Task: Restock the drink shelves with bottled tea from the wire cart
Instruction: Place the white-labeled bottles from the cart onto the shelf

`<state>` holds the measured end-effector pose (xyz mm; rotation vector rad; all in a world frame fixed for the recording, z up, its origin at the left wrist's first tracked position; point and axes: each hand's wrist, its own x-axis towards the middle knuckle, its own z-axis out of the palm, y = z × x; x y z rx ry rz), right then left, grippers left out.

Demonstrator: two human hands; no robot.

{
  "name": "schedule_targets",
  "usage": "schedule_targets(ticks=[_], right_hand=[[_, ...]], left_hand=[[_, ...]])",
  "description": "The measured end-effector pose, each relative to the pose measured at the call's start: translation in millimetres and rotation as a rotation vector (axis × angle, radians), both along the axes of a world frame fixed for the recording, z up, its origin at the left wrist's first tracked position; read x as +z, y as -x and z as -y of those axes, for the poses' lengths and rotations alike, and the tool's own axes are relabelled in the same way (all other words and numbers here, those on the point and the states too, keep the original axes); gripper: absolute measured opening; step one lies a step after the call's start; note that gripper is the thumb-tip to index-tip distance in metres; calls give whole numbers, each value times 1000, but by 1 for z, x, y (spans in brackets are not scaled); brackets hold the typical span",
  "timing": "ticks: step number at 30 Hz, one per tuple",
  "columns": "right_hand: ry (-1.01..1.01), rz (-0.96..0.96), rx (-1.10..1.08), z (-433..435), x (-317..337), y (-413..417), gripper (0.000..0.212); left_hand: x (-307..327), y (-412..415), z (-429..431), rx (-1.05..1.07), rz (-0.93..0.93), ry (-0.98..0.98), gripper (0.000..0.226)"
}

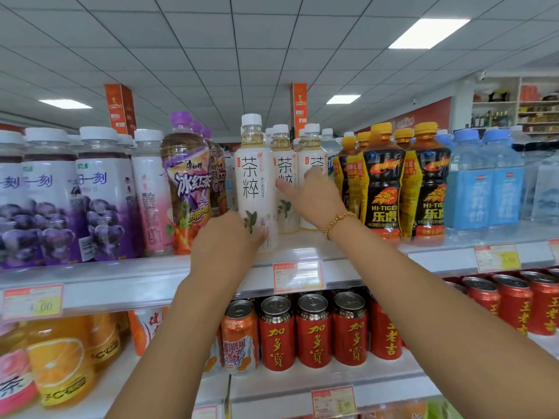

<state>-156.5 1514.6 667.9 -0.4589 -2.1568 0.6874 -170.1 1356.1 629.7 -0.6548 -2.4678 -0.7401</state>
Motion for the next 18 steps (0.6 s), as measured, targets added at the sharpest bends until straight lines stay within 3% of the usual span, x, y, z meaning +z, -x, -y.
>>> schedule_targets(ticks=[3, 5, 8, 11, 18], right_hand=[[193, 60, 283, 29, 0, -14, 67], [181, 144, 370, 38, -7, -18, 54], [49, 216, 321, 40, -14, -14, 33], [76, 223, 365, 37, -13, -3, 26], [123, 201, 365, 28, -13, 15, 35]], left_hand=[[-11, -9, 10, 23, -70, 58, 35], [-20, -13, 15, 13, -106, 92, 32], [-27, -15, 19, -26, -146, 84, 30], [-27, -13, 20, -42, -149, 52, 31], [-31, -9, 19, -50, -182, 37, 36]])
